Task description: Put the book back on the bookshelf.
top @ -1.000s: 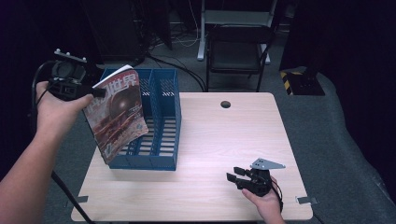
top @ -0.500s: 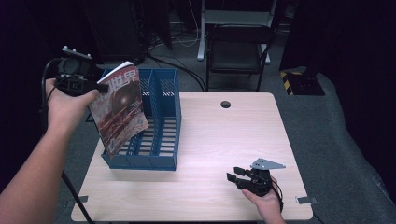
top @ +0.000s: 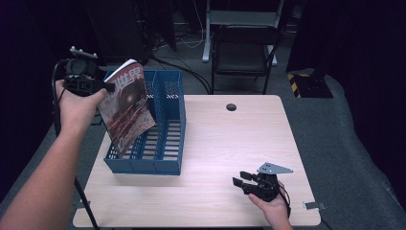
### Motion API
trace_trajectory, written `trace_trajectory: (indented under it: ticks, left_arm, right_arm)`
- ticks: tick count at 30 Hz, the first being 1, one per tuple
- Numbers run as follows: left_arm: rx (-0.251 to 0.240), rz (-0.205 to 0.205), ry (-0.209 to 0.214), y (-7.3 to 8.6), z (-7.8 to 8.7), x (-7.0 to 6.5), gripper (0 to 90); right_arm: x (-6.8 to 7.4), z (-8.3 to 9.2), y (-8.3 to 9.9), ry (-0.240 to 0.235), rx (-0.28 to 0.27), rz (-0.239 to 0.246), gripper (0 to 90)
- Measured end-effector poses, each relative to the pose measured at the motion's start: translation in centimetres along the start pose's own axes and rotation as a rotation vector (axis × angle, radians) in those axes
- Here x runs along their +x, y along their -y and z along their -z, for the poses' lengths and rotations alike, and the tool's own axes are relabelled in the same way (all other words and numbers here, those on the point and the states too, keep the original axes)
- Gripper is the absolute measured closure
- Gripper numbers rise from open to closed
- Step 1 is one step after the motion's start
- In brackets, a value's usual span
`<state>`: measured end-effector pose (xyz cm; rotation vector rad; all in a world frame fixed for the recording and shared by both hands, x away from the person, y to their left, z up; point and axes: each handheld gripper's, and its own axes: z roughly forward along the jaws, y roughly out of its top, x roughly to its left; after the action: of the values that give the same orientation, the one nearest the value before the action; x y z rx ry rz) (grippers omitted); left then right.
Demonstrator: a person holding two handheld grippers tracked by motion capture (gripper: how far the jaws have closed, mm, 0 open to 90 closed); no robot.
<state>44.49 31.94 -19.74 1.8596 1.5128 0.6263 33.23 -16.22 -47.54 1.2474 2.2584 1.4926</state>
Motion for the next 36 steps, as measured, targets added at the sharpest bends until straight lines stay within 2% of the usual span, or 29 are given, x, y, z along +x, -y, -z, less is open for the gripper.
trace_trajectory:
  ticks: [16,18,28,36]
  left_arm:
    - [-0.017,0.051,-0.009,0.1,-2.2,-0.3,83.8]
    - [-0.025,0.069,-0.005,0.2,-2.7,-0.4,83.8]
    - [-0.026,0.085,-0.014,0.6,-4.0,-0.6,83.7]
    - [-0.003,0.087,-0.019,1.2,-5.3,-0.8,83.7]
  right_arm:
    - [0.0,0.1,0.0,-0.002,-0.003,0.004,53.0]
    - [-0.1,0.2,0.0,-0.001,-0.005,0.005,52.9]
    - [0.0,0.2,0.0,-0.006,-0.008,0.006,53.0]
    - [0.0,0.2,0.0,-0.006,-0.006,0.005,53.0]
